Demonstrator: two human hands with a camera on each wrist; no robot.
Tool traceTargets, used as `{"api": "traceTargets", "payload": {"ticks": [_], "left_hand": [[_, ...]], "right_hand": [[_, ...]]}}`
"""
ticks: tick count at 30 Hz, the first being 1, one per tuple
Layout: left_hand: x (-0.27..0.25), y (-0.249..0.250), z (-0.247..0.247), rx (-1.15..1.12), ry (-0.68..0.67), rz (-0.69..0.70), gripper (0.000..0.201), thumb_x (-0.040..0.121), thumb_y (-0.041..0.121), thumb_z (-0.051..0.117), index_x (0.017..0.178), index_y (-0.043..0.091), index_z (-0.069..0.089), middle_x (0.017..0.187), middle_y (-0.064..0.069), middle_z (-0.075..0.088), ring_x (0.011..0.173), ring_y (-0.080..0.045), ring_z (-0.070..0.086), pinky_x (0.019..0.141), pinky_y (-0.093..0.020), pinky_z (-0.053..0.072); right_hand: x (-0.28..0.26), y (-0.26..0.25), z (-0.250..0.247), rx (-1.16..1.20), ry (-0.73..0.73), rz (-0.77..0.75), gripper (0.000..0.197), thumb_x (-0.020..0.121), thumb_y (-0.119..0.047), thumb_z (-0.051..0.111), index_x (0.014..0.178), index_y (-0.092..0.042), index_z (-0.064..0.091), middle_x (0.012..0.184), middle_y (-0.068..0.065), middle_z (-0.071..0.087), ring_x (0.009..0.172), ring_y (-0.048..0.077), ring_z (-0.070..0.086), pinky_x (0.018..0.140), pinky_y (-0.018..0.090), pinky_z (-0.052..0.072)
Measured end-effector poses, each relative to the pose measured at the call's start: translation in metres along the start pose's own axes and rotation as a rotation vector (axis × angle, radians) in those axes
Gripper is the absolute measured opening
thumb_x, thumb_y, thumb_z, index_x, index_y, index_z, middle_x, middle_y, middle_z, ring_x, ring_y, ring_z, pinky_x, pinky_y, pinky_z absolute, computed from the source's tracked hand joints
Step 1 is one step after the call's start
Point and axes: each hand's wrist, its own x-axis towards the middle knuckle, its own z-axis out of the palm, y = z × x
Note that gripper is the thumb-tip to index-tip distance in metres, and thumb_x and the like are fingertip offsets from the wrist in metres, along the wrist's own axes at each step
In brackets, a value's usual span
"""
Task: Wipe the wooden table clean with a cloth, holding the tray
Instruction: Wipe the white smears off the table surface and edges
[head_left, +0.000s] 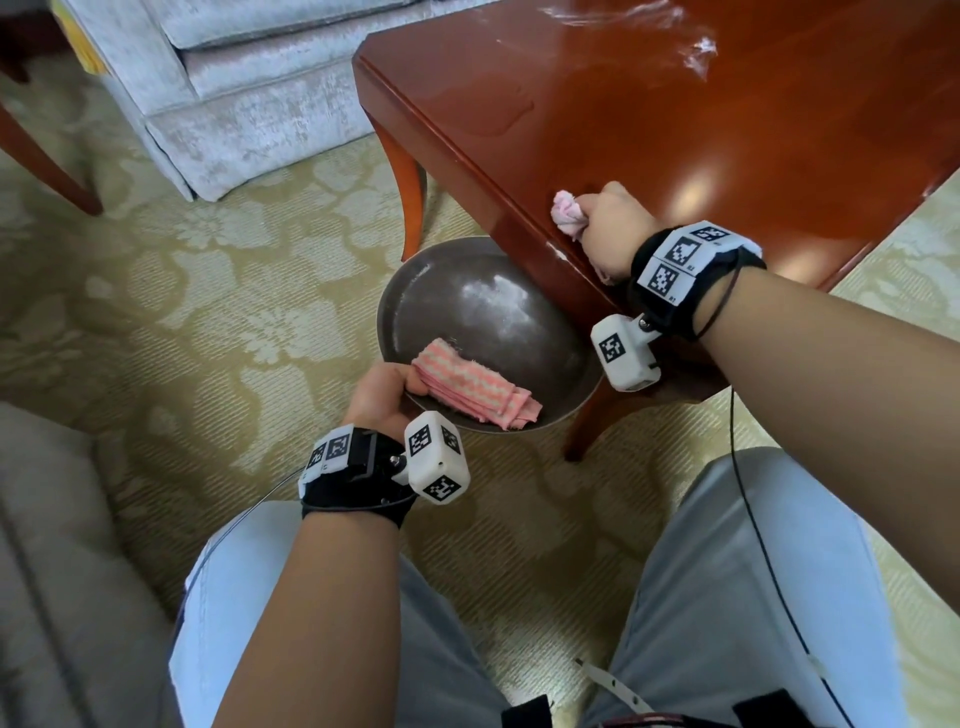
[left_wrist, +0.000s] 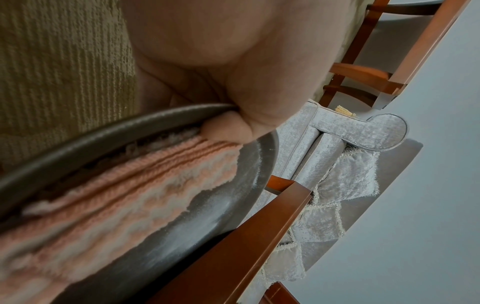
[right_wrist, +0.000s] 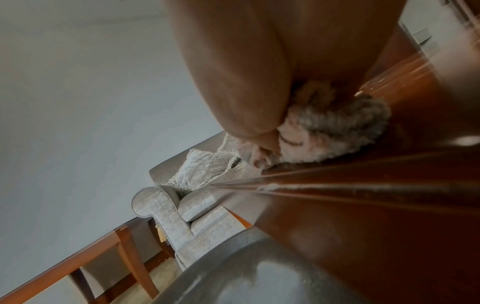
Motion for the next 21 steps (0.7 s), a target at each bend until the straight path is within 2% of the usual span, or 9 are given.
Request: {"api": "traceTargets", "payload": {"ticks": [2,4,6,8,11,14,16,18,21], "left_hand": [[0.001,0.000,0.000,-0.010,0.015,0.007,0.022,0.057,-0.003,0.027,0.048,0.002,0.047,0.059,-0.013,0.057,0.047,-0.029,0.062,0.046,-0.033,0.056],[0.002,-0.001,-0.003,-0.006,0.015,0.016,0.019,0.058,-0.004,0.027,0.059,0.010,0.040,0.059,-0.009,0.053,0.046,-0.027,0.060,0.046,-0.030,0.055],[0.003,-0.002,-0.005,0.000,-0.004,0.012,0.023,0.064,-0.006,0.024,0.064,0.013,0.038,0.061,-0.008,0.051,0.046,-0.025,0.059,0.047,-0.026,0.054],[0.001,-0.001,-0.007,0.022,-0.011,-0.015,0.028,0.075,-0.006,0.021,0.066,0.011,0.041,0.057,-0.009,0.053,0.043,-0.024,0.059,0.044,-0.022,0.051],[-0.004,0.002,-0.006,0.045,-0.037,-0.039,0.040,0.083,-0.005,0.019,0.060,0.003,0.050,0.052,-0.011,0.057,0.043,-0.023,0.061,0.042,-0.021,0.050],[-0.008,-0.001,-0.003,0.081,-0.081,-0.056,0.057,0.085,-0.005,0.017,0.043,0.002,0.055,0.050,-0.011,0.057,0.041,-0.024,0.061,0.040,-0.021,0.049],[-0.009,-0.004,0.000,0.105,-0.102,-0.077,0.056,0.086,-0.005,0.016,0.046,-0.001,0.056,0.052,-0.012,0.059,0.041,-0.024,0.062,0.040,-0.021,0.050],[-0.006,-0.006,-0.002,0.134,-0.093,-0.090,0.047,0.086,-0.005,0.018,0.056,-0.001,0.053,0.052,-0.012,0.059,0.041,-0.023,0.061,0.039,-0.020,0.049],[-0.001,-0.009,-0.008,0.158,-0.076,-0.079,0.030,0.083,-0.004,0.023,0.069,0.004,0.049,0.058,-0.009,0.060,0.048,-0.022,0.062,0.049,-0.021,0.053]], "right_hand": [[-0.006,-0.009,0.003,-0.003,0.013,-0.072,0.030,0.093,-0.002,0.050,0.120,-0.009,0.060,0.114,0.010,0.040,0.104,0.030,0.050,0.083,0.032,0.043],[-0.018,-0.021,0.008,0.014,-0.018,-0.130,0.030,0.091,-0.002,0.049,0.116,-0.010,0.063,0.110,0.008,0.040,0.099,0.030,0.051,0.081,0.031,0.044],[-0.030,-0.029,0.014,0.036,-0.055,-0.183,0.032,0.090,-0.001,0.044,0.108,-0.013,0.068,0.108,0.010,0.045,0.094,0.033,0.054,0.083,0.037,0.048],[-0.044,-0.031,0.017,0.099,-0.007,-0.187,0.030,0.089,-0.001,0.043,0.098,-0.014,0.068,0.103,0.012,0.049,0.090,0.035,0.054,0.083,0.043,0.049],[-0.062,-0.021,0.006,0.235,0.145,-0.106,0.023,0.086,-0.005,0.044,0.086,-0.018,0.063,0.096,0.015,0.052,0.087,0.032,0.055,0.078,0.038,0.046],[-0.081,0.000,-0.008,0.327,0.268,0.009,0.021,0.083,-0.011,0.043,0.079,-0.028,0.056,0.085,0.013,0.056,0.077,0.031,0.057,0.075,0.042,0.049],[-0.094,0.014,-0.012,0.296,0.321,0.092,0.013,0.086,-0.013,0.048,0.081,-0.019,0.058,0.087,0.015,0.060,0.080,0.031,0.057,0.074,0.036,0.045],[-0.104,0.025,-0.010,0.269,0.361,0.131,0.013,0.087,-0.011,0.050,0.090,-0.009,0.063,0.090,0.013,0.062,0.085,0.029,0.056,0.072,0.034,0.039],[-0.120,0.033,0.000,0.268,0.374,0.164,0.024,0.085,-0.011,0.050,0.105,-0.015,0.064,0.097,0.012,0.065,0.093,0.031,0.058,0.077,0.037,0.046]]}}
